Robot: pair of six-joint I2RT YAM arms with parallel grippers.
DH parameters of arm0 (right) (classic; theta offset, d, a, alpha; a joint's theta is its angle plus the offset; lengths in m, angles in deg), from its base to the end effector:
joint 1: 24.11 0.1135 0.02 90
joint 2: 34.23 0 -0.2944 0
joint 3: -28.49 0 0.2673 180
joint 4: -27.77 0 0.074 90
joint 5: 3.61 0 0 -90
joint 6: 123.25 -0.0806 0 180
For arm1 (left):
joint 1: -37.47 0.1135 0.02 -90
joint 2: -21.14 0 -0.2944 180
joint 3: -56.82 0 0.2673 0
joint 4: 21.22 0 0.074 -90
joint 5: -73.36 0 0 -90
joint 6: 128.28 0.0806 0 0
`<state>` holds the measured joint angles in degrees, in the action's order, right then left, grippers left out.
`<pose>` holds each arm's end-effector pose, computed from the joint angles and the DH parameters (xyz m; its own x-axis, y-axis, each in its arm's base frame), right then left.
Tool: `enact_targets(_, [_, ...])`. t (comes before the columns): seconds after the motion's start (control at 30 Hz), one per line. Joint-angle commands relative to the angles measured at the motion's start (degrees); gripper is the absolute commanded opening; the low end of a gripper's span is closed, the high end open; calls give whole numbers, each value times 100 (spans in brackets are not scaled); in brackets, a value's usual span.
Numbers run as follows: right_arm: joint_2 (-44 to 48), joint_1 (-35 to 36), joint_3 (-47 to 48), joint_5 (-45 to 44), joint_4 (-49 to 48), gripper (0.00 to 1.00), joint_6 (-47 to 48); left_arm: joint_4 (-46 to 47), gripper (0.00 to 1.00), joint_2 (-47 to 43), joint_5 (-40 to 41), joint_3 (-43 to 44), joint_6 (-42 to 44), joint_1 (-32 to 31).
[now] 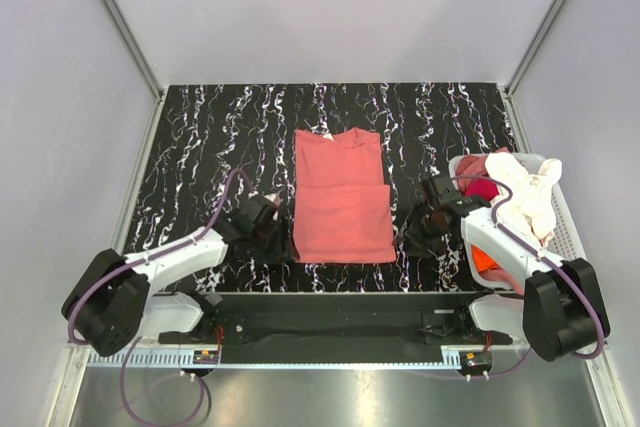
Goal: Fold and stack the t-shirts
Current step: Fold the tshirt
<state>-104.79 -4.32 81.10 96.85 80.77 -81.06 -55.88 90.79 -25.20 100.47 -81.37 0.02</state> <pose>0.2080 0.0904 0.1639 -0.8853 0.4558 -0.0921 0.3979 0.8451 0.3571 0.1778 -0.1513 0.1384 -0.9557 -0.1189 -0.2692 0.0086 0.9030 -0.4295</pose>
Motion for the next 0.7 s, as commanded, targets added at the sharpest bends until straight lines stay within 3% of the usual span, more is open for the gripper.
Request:
enact_targets(0.0, [175, 69, -193, 351, -610, 54, -246, 921, 59, 40, -173, -106, -217, -34])
enact_targets(0.23, [-36, 174, -676, 484, -1252, 52, -290, 1351, 58, 462, -365, -97, -129, -43])
enact_targets(0.33, [-89, 174, -782, 501, -1384, 51, -281, 1309, 45, 655, -436, -36, -77, -43])
enact_targets(0.37, [-106, 174, -826, 484, -1419, 50, -290, 1204, 30, 769, -428, 17, -68, -52])
enact_targets(0.47, [-98, 192, -940, 404, -1471, 49, -308, 895, 2, 726, -244, -17, -129, -122])
enact_targets(0.67, [-265, 183, -1125, 422, -1832, 46, -325, 869, 0, 716, 109, -176, -323, -201])
